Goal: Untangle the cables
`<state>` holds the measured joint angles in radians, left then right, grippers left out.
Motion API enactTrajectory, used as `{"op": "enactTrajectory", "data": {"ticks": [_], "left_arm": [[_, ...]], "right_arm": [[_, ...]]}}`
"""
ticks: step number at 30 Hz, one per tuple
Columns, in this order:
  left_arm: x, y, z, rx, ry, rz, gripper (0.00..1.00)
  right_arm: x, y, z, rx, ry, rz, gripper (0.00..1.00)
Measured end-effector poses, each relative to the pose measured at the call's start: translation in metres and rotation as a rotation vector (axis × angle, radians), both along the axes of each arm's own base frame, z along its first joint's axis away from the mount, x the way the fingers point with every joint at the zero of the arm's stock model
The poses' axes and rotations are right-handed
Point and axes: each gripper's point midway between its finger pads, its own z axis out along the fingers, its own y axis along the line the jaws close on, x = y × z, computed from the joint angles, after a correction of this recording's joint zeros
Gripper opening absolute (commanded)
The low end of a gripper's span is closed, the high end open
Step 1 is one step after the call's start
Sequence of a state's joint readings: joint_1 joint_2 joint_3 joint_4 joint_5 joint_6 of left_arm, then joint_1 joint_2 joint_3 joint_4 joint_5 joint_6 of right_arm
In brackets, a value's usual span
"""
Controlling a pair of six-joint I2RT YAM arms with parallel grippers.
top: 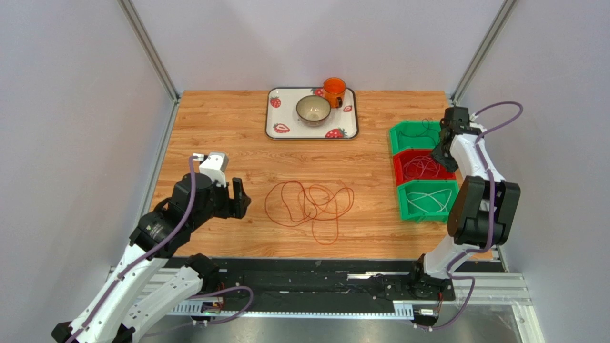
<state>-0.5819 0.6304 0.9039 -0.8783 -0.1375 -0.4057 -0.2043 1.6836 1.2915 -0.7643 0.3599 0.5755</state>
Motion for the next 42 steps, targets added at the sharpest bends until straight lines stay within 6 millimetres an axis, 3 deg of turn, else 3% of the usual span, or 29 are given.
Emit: {"op": "enactTrajectory", "data": {"ticks": [7,8,12,14,21,34,42], "left_arm": [[0.0,0.0,0.001,-0.002,-0.002,0.0,0.79],[0.0,0.0,0.001,-0.002,-0.003,-0.001,0.79],[-0.001,0.0,0.001,-0.004,-0.005,-0.001,0.79],[-0.001,0.0,0.001,-0.004,-0.006,-0.001,0.79],[-0.001,0.0,0.001,-0.004,-0.006,-0.001,0.79],[0.0,0.001,0.0,0.001,-0.003,0.003,0.79],[0.001,0.001,0.0,0.003,-0.001,0.005,0.79]], "right_arm": [[0.001,-0.002,0.05,-0.038,-0.102,0.012,0.48],[0.0,-0.002,0.053,-0.038,-0.106,0.016,0.43],[-0.001,0.009,0.061,-0.007,-0.135,0.058,0.02],[0.001,0.019,0.06,0.026,-0.152,0.098,0.0],[0.016,0.046,0.031,0.149,-0.135,0.182,0.0],[0.021,0.046,-0.054,0.203,0.054,0.173,0.0],[0.024,0.044,-0.056,0.194,0.058,0.168,0.0]]}}
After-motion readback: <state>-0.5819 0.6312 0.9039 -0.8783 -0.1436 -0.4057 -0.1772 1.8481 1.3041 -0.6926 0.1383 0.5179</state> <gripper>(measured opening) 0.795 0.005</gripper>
